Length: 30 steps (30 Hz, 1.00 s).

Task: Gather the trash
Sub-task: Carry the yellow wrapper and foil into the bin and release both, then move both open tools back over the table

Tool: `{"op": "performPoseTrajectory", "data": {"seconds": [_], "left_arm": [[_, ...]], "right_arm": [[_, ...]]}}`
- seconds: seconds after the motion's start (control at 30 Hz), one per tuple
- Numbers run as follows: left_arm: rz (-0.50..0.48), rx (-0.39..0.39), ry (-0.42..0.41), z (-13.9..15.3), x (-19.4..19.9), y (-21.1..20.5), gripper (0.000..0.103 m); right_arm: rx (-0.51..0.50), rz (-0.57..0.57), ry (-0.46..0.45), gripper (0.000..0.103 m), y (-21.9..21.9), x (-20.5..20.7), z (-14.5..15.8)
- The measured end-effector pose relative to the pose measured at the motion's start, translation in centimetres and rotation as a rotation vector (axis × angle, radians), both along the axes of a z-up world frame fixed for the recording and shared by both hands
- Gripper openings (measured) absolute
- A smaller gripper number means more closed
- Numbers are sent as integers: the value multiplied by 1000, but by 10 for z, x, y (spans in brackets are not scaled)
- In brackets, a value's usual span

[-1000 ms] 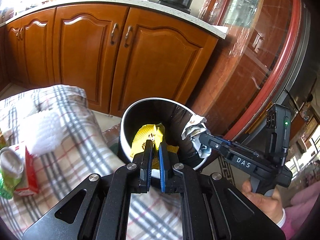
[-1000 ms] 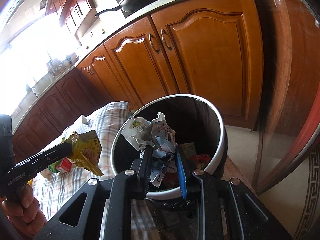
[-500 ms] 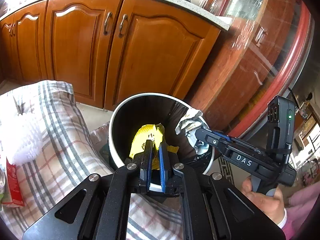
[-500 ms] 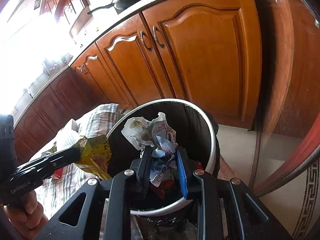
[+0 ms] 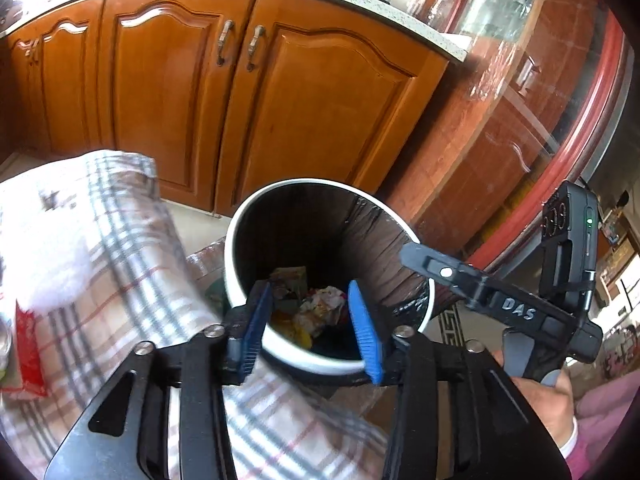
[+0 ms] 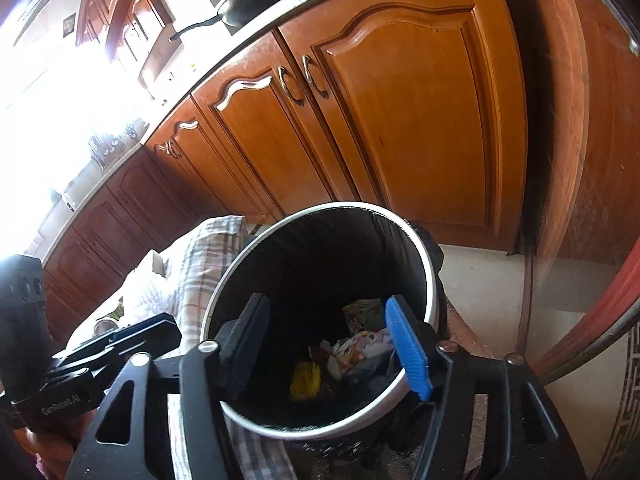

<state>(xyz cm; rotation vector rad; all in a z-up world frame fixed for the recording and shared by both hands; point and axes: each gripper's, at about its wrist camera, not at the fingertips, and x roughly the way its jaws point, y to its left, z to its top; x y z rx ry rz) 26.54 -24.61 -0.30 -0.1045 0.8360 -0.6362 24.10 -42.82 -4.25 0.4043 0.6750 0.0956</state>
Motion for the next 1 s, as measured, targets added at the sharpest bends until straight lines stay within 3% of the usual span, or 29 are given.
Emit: {"op": "performPoseTrajectory", "data": {"seconds": [0.1,0.27,1.0], "left_arm": [[26,-2,3,-4,-11,19,46],[87,16,2,-11,-35,60,51],[399,-2,20,-26,-96,224,51]], "right_arm": [[10,14,-9,80,9,-8,-1],[23,51,-5,85,33,-20,-6],[-34,301,-19,86,180,-42,-5]]}}
